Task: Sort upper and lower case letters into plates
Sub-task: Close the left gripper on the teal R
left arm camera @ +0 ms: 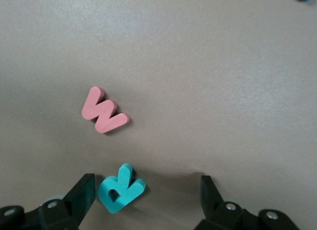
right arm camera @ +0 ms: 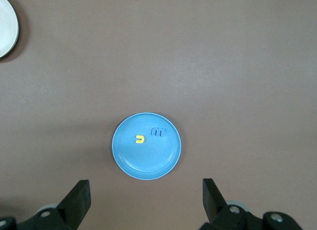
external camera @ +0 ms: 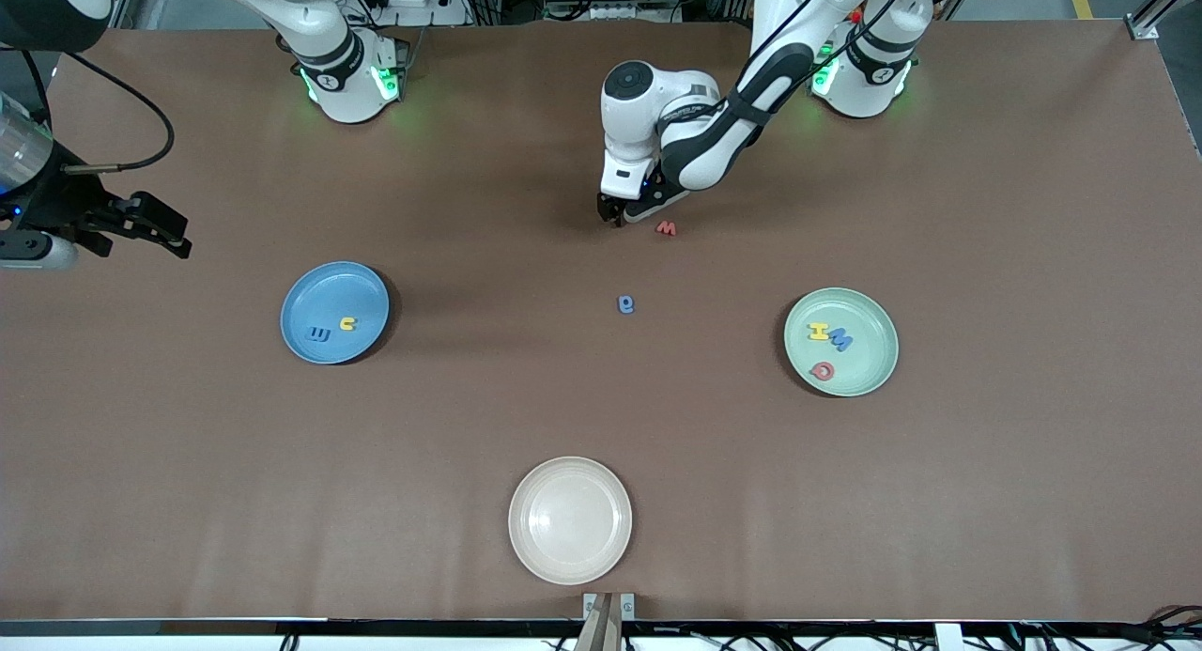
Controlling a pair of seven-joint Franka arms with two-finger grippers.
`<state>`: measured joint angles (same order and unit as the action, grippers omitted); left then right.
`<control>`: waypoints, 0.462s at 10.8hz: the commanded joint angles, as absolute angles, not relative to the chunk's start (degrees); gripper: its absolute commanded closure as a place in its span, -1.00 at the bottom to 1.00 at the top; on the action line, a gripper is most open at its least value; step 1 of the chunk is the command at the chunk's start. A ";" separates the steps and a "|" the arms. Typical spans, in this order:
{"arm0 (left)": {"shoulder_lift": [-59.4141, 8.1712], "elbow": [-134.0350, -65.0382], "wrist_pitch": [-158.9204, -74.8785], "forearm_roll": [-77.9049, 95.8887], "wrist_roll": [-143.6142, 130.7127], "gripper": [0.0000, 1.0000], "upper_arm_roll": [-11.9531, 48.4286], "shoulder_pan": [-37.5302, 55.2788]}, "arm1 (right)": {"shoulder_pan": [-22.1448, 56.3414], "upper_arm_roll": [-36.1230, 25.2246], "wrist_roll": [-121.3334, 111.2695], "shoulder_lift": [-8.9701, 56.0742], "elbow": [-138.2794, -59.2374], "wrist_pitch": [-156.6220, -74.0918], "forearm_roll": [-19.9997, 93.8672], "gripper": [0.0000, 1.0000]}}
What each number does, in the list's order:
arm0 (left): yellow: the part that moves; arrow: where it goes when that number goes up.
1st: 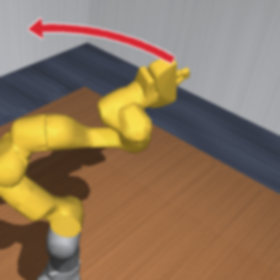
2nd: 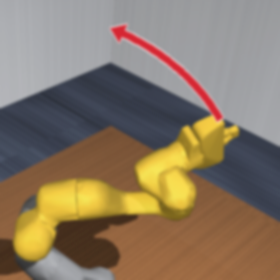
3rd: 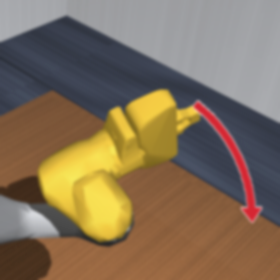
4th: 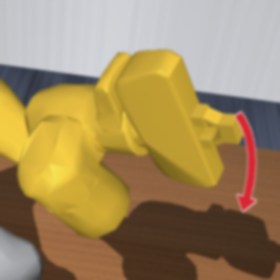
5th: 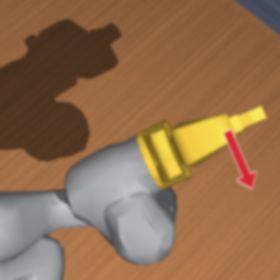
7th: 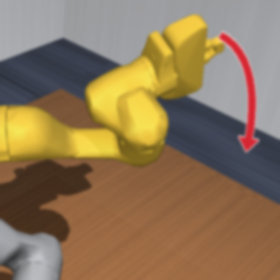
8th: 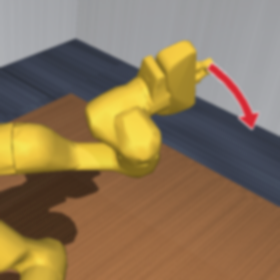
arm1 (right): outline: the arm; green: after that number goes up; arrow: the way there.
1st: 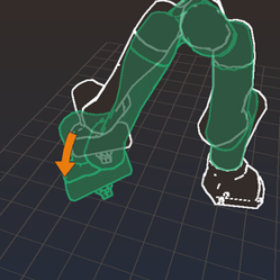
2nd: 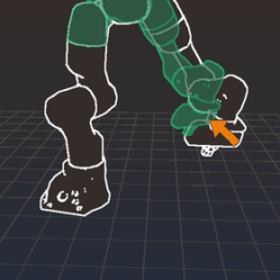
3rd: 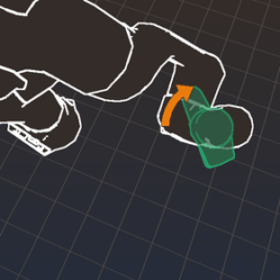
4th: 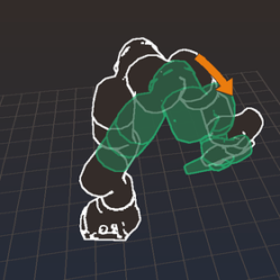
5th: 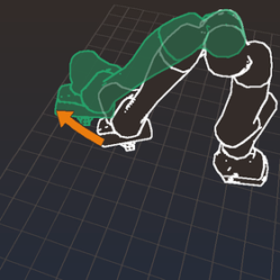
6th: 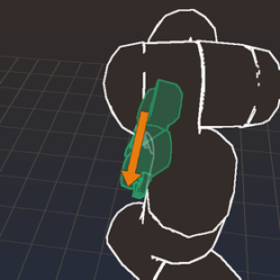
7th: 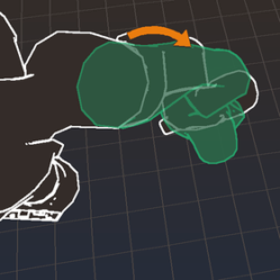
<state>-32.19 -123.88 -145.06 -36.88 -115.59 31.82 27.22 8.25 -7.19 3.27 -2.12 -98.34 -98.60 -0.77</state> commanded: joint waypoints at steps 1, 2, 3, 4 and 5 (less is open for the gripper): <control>-32.25 -123.75 -144.23 -36.03 -116.37 -0.87 31.82 27.34 | 7.73 -6.68 2.64 -0.88 -96.07 -97.73 0.18 -1.00; -32.26 -123.75 -144.23 -36.04 -116.37 -0.81 31.82 26.90 | 7.73 -6.68 2.64 -0.79 -95.89 -97.82 0.18 -1.00; -32.17 -123.92 -144.23 -36.04 -116.19 -0.81 31.82 26.46 | 7.73 -6.68 2.64 -0.62 -95.45 -97.82 0.18 -1.00; -32.17 -123.75 -144.14 -36.04 -116.19 -0.54 31.82 26.46 | 7.73 -6.59 2.64 -0.44 -95.36 -97.82 0.18 -1.00; -32.17 -123.75 -144.23 -36.04 -116.28 -0.15 31.82 26.37 | 7.91 -6.59 2.90 -0.44 -95.10 -97.74 0.18 -1.00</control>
